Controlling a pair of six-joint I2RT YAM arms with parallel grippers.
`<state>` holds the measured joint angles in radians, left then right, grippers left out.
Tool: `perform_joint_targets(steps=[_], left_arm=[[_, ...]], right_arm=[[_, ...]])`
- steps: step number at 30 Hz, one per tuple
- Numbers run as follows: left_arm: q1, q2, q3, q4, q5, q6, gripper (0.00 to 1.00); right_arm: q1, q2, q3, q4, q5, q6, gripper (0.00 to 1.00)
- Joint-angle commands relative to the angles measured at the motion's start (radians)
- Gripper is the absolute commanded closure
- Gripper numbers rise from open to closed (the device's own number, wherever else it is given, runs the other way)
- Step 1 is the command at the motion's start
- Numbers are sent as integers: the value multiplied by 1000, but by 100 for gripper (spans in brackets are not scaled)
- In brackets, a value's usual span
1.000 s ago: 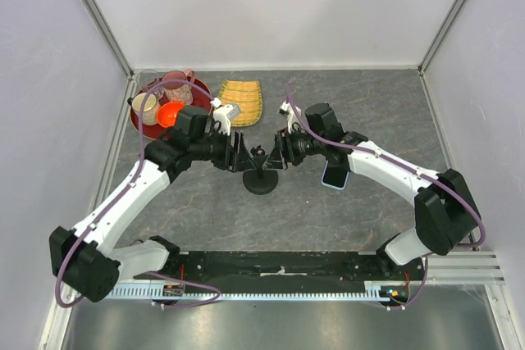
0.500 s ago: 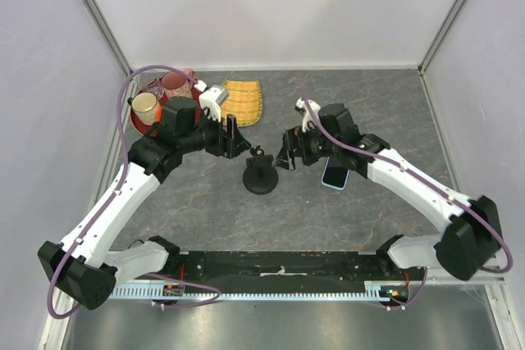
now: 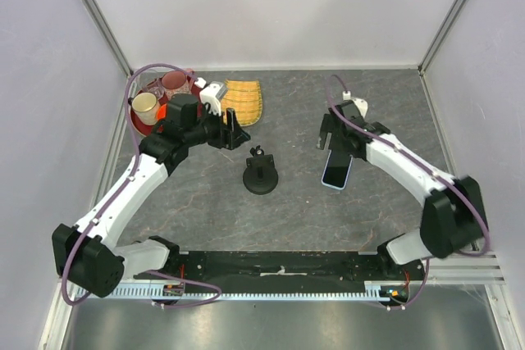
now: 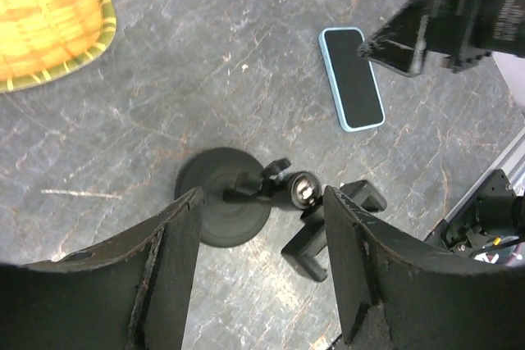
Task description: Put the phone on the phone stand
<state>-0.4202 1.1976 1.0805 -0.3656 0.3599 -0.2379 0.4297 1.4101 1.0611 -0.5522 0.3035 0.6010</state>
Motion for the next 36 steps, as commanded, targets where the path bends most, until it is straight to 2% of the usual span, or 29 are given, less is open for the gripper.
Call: perform_joint_targets(steps=[1, 4, 7, 21, 27, 33, 36], left_arm=[[21, -81, -39, 100, 123, -58, 34], [20, -119, -56, 114, 137, -64, 35], [20, -136, -60, 116, 128, -64, 35], [24, -115, -71, 152, 215, -112, 37], [37, -113, -77, 166, 238, -126, 37], [37, -95, -79, 165, 240, -130, 38], [38, -90, -79, 166, 241, -132, 38]], right_arm=[[6, 168, 89, -55, 8, -65, 2], [4, 269, 160, -120, 71, -87, 2], [-14, 317, 168, -117, 46, -93, 2], [-54, 352, 79, -54, -14, -20, 2], [-55, 352, 43, -38, 28, 69, 2], [-63, 377, 14, -3, -76, 198, 2], [-63, 385, 33, -57, -83, 265, 2]])
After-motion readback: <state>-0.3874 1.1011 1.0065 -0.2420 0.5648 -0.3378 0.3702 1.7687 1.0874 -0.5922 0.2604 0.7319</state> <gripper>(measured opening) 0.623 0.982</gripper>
